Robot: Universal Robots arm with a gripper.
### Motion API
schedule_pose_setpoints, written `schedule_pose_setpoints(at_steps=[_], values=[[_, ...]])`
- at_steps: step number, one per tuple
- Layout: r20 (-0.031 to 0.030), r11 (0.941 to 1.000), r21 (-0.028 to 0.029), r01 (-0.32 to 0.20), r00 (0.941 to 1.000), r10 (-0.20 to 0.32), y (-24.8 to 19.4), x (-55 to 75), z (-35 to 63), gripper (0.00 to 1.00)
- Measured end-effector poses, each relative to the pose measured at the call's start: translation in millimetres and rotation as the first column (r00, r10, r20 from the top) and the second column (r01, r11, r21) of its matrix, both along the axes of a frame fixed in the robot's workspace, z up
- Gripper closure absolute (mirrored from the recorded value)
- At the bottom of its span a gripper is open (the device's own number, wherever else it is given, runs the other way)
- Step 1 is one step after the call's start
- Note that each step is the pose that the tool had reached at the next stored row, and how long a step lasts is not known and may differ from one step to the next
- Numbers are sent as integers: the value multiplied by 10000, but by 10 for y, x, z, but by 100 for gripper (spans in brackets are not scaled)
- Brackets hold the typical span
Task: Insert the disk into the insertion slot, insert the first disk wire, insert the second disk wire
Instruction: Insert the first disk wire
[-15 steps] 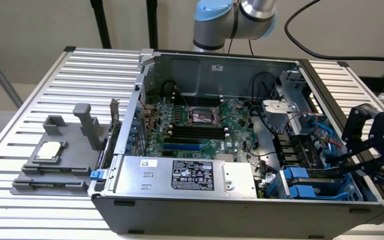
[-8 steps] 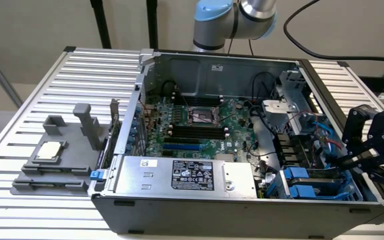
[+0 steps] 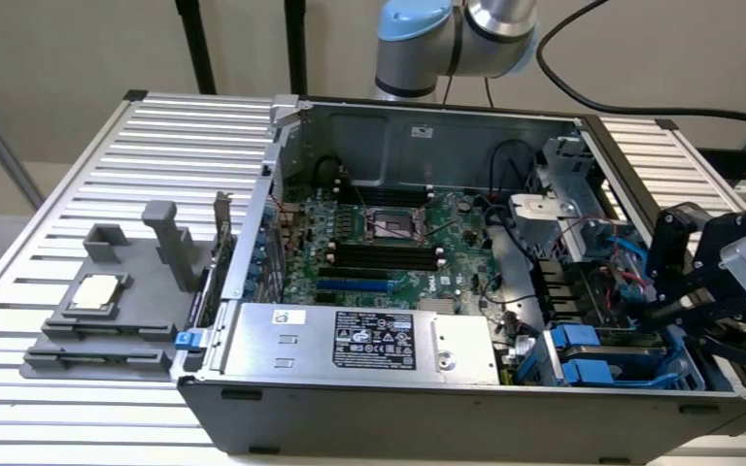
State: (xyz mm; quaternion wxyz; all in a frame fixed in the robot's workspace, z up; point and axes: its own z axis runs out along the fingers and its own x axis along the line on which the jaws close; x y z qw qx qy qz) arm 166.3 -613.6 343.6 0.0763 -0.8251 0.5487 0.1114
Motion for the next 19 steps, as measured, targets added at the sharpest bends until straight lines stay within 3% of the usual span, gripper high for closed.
schedule_pose_setpoints(at_steps=[12, 19], values=[[29, 9989, -83, 458, 9989, -457, 0, -75, 7, 84], [33, 9985, -87, 546, 9985, -545, 1, -143, 7, 84]])
